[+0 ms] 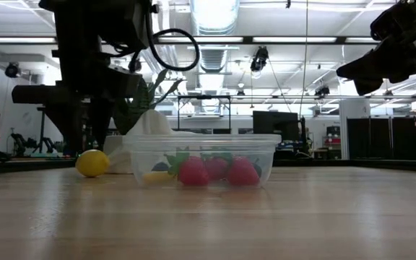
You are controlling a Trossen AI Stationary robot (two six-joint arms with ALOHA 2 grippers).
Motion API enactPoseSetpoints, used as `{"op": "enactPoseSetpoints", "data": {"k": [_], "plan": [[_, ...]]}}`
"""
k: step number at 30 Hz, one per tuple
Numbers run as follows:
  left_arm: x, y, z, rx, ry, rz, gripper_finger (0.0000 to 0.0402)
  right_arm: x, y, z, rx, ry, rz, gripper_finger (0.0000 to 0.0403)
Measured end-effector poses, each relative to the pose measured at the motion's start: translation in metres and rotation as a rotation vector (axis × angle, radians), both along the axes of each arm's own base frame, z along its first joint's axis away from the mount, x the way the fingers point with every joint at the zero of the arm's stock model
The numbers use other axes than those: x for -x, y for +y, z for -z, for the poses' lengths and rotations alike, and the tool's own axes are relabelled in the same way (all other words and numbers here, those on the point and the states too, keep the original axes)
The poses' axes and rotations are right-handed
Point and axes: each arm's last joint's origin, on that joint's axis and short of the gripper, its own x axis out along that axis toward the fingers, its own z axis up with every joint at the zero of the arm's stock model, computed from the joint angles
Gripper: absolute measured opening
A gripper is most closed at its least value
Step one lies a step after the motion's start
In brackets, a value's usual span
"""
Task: Pick and placing Produce into tupperware
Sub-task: Put the lemon into the bin
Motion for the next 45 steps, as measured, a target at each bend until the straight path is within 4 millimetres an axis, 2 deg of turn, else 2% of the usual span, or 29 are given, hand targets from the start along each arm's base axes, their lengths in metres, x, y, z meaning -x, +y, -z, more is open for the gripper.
{"op": "enactPoseSetpoints", "data": {"k": [26, 45], "plan": [[-0.010, 0.004, 0.036, 0.003, 0.120, 0.033, 0.0226, 0.000, 0.000, 0.001, 0.001, 0.006, 0.000, 0.0009], [-0.011, 0.003, 0.037, 0.004, 0.116, 0.035, 0.0226, 0.000, 0.000, 0.001, 0.001, 0.005, 0.000, 0.0009]]}}
